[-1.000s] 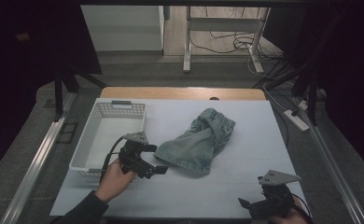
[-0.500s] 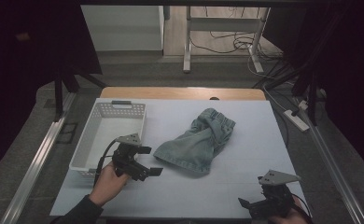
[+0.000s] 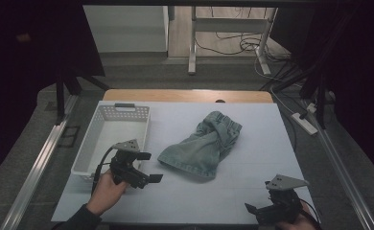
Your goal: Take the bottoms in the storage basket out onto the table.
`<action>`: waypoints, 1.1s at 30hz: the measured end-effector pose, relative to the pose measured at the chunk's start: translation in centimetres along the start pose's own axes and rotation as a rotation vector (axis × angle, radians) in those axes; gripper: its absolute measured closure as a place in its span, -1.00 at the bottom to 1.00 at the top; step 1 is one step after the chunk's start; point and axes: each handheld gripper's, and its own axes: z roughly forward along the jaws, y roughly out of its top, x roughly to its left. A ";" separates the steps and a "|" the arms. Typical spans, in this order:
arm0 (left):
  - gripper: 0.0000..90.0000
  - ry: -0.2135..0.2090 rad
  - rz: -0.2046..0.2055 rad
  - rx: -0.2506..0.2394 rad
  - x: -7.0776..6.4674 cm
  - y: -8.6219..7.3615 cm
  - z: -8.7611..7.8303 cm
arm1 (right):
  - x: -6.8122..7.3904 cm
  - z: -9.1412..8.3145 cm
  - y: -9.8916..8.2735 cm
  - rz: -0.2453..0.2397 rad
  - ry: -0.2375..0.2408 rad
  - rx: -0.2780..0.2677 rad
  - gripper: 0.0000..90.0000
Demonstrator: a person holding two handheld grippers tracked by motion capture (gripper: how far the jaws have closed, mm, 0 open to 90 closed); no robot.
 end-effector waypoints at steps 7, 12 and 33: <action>-1.00 0.000 -0.014 -0.002 0.1 -0.5 -0.4 | 0.0 0.0 0.0 -0.001 -0.001 0.001 -1.00; -1.00 0.004 -0.021 -0.001 0.2 -0.9 -0.8 | 0.0 0.0 0.0 -0.001 -0.001 0.001 -1.00; -1.00 0.063 -0.055 -0.035 0.2 -2.9 -3.3 | 0.1 0.0 0.0 -0.004 -0.004 0.001 -1.00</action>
